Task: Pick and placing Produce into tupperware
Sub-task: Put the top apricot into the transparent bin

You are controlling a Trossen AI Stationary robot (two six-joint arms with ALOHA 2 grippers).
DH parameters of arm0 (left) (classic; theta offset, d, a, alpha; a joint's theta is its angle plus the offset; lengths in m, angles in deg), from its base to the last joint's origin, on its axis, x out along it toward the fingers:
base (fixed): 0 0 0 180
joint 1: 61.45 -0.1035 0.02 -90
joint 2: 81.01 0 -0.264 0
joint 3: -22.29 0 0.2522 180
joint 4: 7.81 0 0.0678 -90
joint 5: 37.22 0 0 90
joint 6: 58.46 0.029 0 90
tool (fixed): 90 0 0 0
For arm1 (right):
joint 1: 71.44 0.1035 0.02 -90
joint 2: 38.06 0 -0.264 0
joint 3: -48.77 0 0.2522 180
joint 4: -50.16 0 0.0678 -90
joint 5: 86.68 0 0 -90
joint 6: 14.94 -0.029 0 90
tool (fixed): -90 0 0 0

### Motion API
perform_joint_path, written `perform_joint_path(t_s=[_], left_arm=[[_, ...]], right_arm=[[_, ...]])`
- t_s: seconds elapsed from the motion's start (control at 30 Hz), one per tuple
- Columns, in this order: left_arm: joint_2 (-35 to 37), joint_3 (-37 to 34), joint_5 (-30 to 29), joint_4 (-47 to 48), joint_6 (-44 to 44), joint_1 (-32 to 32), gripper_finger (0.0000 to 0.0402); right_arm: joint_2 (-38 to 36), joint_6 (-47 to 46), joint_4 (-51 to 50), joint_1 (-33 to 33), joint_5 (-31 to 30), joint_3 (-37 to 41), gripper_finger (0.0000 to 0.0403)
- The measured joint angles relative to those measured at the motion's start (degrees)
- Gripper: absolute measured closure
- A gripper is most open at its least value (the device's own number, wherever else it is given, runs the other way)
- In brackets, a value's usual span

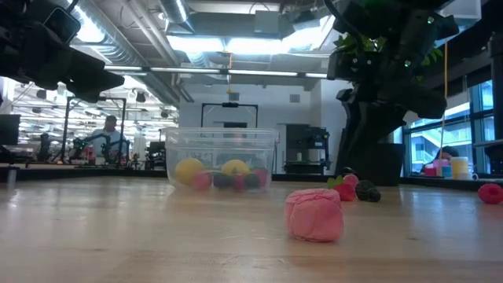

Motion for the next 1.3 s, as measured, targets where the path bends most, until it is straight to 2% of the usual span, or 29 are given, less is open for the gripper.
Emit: perform_joint_path(t_s=[0.3, 0.43, 0.73, 0.93, 1.3], left_arm=[[0.0, 0.01, 0.02, 0.0, 0.0, 0.01, 0.0184], [0.0, 0.01, 0.02, 0.0, 0.0, -0.01, 0.0184], [0.0, 0.01, 0.02, 0.0, -0.01, 0.0, 0.0184], [0.0, -0.01, 0.02, 0.0, 0.0, 0.01, 0.0184], [0.0, 0.01, 0.02, 0.04, -0.02, 0.0, 0.0184]], right_arm=[[0.0, 0.49, -0.17, 0.0, 0.0, 0.0, 0.0188], [0.0, -1.78, -0.15, 0.0, 0.02, 0.0, 0.0166], [0.0, -7.0, -0.17, -1.06, 0.0, 0.0, 0.0161], [0.48, -7.32, 0.01, -2.37, 0.0, 0.0, 0.0161], [7.35, -6.12, 0.61, -5.03, 0.0, 0.0, 0.0166]])
